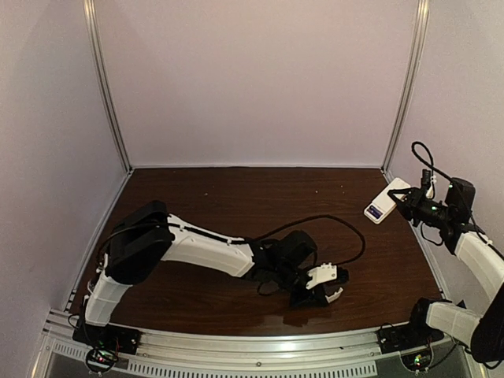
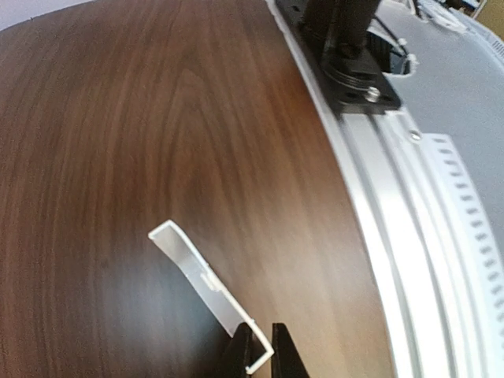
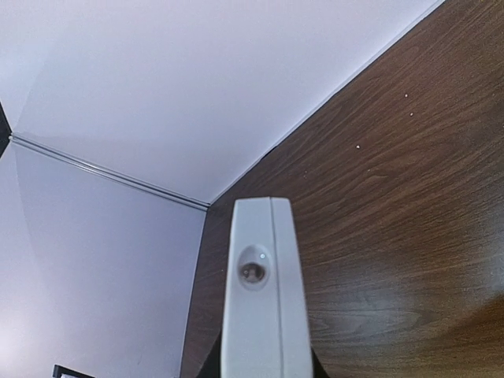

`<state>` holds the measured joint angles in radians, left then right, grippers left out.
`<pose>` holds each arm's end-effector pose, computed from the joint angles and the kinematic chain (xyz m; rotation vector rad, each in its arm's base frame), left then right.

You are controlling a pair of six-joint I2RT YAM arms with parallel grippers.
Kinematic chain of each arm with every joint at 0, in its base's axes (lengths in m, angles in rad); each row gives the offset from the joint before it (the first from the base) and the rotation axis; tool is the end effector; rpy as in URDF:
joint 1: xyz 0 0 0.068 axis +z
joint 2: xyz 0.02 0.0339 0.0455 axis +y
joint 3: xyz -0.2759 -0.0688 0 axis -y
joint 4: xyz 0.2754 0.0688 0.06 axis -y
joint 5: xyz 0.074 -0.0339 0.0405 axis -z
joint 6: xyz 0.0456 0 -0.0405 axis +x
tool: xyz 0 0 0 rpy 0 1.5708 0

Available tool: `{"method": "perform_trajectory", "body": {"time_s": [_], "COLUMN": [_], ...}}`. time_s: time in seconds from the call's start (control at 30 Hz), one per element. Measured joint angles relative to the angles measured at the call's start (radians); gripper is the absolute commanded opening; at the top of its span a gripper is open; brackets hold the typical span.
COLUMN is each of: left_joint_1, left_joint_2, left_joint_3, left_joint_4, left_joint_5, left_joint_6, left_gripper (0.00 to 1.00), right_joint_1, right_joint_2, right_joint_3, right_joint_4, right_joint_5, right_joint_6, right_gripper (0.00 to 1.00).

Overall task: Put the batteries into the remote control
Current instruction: Place the battery cover at the center of the board.

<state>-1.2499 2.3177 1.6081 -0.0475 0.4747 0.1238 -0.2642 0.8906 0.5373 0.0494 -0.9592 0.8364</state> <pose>0.1501 -0.5178 0.1034 1.7738 1.7551 -1.0785 0.2233 -0.0217 0.2590 0.3572 1.9042 1.2782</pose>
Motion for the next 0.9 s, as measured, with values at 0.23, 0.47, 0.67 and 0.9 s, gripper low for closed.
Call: {"method": "perform_trajectory", "body": {"time_s": [0.23,0.47,0.67,0.9], "left_joint_1": [0.076,0.159,0.245,0.353], "left_joint_2": [-0.209,-0.196,-0.149,-0.143], "left_joint_3": [-0.320,-0.417,-0.417,-0.391], "left_joint_4": [0.014,0.081,0.126,0.093], "left_joint_5": [0.291,0.469,0.521,0.483], "left_joint_6": [-0.098,-0.253,-0.351,-0.385], "left_gripper": [0.05,0.16,0.42,0.55], "right_joint_1": [0.000,0.000,0.000,0.000], "right_joint_2": [-0.005,-0.005,-0.005,-0.005], "right_joint_3": [-0.014,-0.016,-0.016,-0.016], "right_joint_4": [0.027,0.036,0.037,0.037], "right_joint_5": [-0.011,-0.013,-0.014,-0.014], "right_joint_6": [0.024,0.032,0.035,0.035], "right_gripper": [0.00,0.00,0.00,0.00]}}
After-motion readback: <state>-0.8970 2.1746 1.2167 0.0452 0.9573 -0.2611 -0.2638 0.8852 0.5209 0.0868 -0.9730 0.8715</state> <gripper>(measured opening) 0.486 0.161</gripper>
